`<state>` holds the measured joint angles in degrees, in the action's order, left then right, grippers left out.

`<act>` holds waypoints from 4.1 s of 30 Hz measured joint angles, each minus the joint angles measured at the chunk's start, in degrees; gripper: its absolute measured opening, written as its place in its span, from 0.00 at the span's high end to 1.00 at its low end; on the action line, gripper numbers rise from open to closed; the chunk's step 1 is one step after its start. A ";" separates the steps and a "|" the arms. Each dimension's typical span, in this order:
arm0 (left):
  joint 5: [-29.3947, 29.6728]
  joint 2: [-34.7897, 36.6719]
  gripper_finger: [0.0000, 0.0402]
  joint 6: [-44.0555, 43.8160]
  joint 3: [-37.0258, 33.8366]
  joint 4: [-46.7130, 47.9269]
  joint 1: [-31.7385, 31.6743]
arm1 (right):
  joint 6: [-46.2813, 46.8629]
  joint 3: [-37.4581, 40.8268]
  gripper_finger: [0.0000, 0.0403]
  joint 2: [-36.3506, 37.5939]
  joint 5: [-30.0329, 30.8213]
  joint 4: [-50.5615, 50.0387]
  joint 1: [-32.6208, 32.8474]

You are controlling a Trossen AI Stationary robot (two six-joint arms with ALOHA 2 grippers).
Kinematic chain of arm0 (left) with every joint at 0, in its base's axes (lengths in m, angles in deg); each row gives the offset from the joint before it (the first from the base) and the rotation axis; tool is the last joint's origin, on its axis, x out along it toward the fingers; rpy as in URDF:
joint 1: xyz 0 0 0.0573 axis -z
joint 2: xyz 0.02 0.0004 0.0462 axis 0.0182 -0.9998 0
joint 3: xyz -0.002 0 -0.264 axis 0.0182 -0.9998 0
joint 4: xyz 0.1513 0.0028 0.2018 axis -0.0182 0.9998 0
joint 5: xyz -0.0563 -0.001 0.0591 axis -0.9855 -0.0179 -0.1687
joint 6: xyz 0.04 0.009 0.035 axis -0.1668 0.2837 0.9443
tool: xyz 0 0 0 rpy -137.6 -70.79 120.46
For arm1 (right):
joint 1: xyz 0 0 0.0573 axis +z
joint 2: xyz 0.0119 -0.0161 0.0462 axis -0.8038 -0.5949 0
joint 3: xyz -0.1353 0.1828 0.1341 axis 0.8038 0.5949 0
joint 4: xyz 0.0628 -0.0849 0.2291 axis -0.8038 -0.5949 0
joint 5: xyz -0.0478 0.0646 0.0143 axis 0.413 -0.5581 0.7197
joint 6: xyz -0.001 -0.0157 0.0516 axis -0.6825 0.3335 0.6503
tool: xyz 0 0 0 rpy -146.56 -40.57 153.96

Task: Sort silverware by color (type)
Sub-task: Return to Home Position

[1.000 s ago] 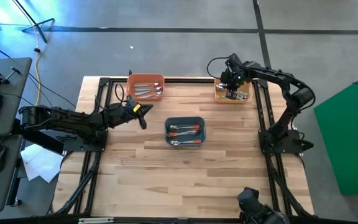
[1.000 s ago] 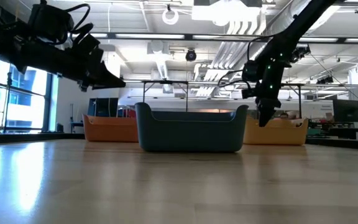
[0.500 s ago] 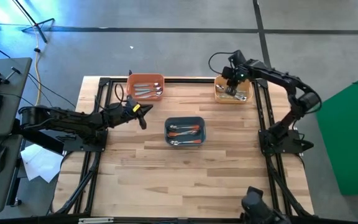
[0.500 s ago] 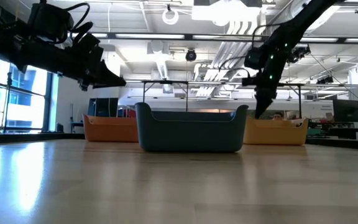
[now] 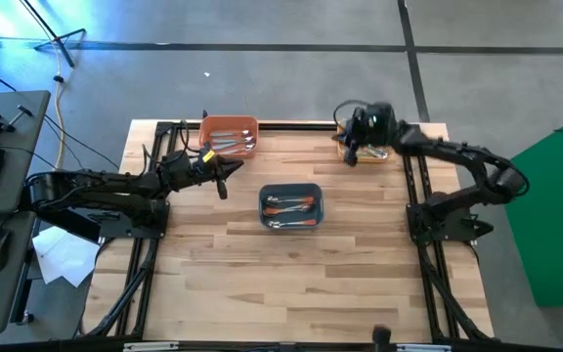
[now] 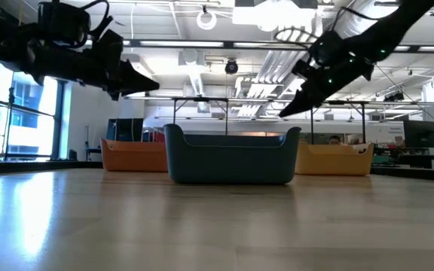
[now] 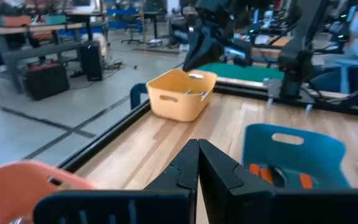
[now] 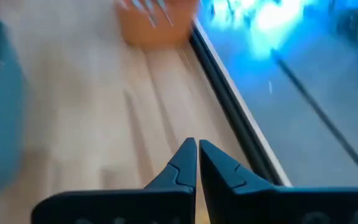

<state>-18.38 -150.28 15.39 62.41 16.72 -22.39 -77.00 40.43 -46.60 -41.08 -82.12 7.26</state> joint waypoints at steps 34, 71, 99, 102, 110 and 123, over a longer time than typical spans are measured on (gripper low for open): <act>-3.63 23.97 1.00 6.07 -3.08 15.64 -0.09 | 17.19 41.02 1.00 49.67 21.97 26.45 29.92; 4.85 56.79 1.00 1.01 -11.56 37.83 9.30 | 16.92 41.09 1.00 72.77 21.00 5.55 28.87; 9.36 59.52 1.00 -1.58 -11.51 41.99 10.40 | 20.08 41.13 1.00 76.77 24.83 -0.91 28.87; 9.37 59.49 1.00 -0.31 -11.51 42.04 10.40 | 20.10 41.13 1.00 76.77 23.65 -0.92 28.87; 9.37 59.49 1.00 4.54 -11.51 42.04 10.40 | 21.00 41.13 1.00 76.77 23.57 -0.94 28.87; 9.37 59.49 1.00 4.58 -11.51 42.04 10.40 | 21.01 41.13 1.00 76.77 23.58 -0.94 28.87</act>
<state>-9.02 -90.79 19.97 50.90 58.76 -11.99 -55.98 81.56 30.17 -17.51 -83.06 36.13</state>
